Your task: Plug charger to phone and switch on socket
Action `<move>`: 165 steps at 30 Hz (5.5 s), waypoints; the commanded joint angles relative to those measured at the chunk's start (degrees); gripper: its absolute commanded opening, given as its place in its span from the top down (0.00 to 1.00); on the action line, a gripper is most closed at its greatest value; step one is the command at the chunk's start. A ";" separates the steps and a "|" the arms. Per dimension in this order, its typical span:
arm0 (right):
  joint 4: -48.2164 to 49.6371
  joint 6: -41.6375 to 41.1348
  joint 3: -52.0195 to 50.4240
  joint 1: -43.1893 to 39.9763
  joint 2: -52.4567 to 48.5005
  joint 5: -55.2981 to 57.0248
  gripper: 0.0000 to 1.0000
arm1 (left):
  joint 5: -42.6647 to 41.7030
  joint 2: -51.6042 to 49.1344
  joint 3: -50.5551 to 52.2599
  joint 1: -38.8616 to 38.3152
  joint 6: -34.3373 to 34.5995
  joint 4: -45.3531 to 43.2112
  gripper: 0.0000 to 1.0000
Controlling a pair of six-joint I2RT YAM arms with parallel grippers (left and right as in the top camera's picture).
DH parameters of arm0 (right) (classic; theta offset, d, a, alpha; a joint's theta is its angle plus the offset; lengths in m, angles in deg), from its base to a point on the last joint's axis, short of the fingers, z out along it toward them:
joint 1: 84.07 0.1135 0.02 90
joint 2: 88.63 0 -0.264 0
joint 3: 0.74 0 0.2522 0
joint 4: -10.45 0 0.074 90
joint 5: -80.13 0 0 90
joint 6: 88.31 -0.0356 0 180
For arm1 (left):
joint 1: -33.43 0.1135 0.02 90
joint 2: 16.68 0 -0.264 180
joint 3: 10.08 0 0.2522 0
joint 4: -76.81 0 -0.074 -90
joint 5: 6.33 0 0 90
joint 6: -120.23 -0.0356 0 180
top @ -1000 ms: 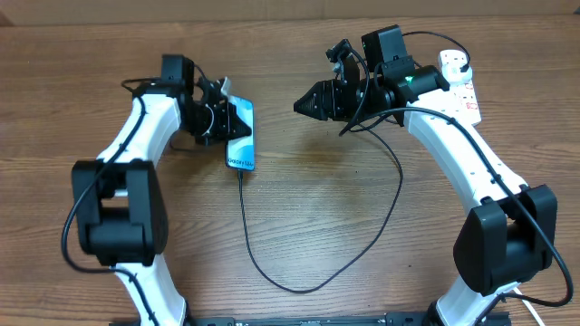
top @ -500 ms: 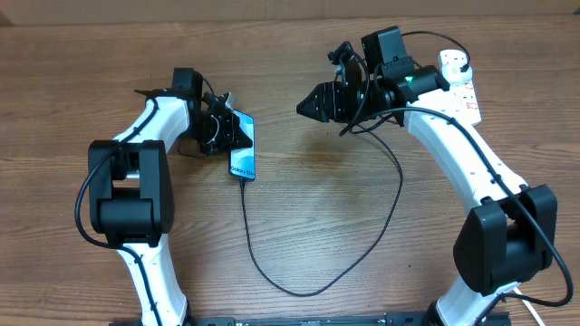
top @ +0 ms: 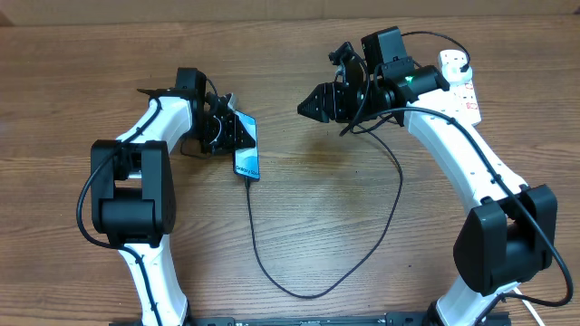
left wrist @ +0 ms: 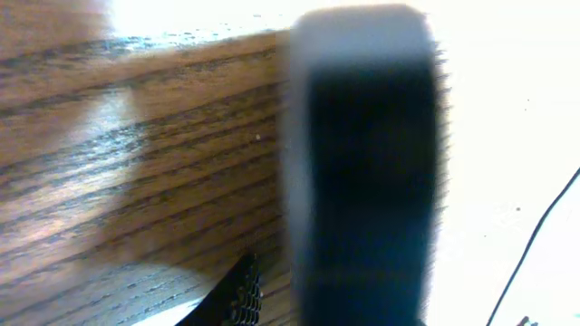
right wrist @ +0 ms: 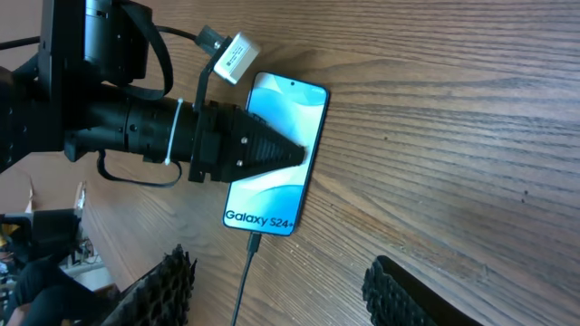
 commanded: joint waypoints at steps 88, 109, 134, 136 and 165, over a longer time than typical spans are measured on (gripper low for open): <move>-10.14 3.87 5.99 -26.93 7.87 28.68 0.00 | 32.76 37.16 -31.39 -0.37 4.04 41.27 0.00; 2.34 -3.58 5.99 -36.87 -7.28 32.94 0.00 | 32.76 37.13 -31.39 -0.37 4.04 41.27 0.01; 13.62 -4.74 5.99 -38.53 -17.92 36.79 0.00 | 32.76 37.16 -31.39 -0.37 4.04 41.27 0.00; 14.05 -4.74 5.99 -38.53 -18.27 36.79 0.00 | 32.76 37.13 -31.36 -0.37 4.04 41.27 0.00; 18.16 -0.24 5.95 -38.47 -24.22 37.20 0.00 | 32.76 37.13 -31.39 -0.37 4.04 41.27 0.01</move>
